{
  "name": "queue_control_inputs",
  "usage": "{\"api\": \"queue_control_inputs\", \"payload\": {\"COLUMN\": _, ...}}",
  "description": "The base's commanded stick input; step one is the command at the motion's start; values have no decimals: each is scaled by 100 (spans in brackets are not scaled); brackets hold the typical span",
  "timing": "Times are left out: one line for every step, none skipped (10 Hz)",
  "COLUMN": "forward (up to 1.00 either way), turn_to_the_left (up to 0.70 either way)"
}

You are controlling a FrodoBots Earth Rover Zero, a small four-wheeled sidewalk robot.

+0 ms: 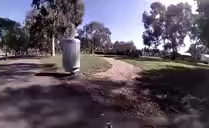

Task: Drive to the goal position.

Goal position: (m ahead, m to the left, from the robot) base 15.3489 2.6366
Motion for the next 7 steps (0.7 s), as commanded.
{"api": "queue_control_inputs", "payload": {"forward": 8, "turn_to_the_left": -12}}
{"api": "queue_control_inputs", "payload": {"forward": 70, "turn_to_the_left": 0}}
{"api": "queue_control_inputs", "payload": {"forward": 70, "turn_to_the_left": 0}}
{"api": "queue_control_inputs", "payload": {"forward": 70, "turn_to_the_left": 0}}
{"api": "queue_control_inputs", "payload": {"forward": 70, "turn_to_the_left": 0}}
{"api": "queue_control_inputs", "payload": {"forward": 70, "turn_to_the_left": 0}}
{"api": "queue_control_inputs", "payload": {"forward": 70, "turn_to_the_left": 0}}
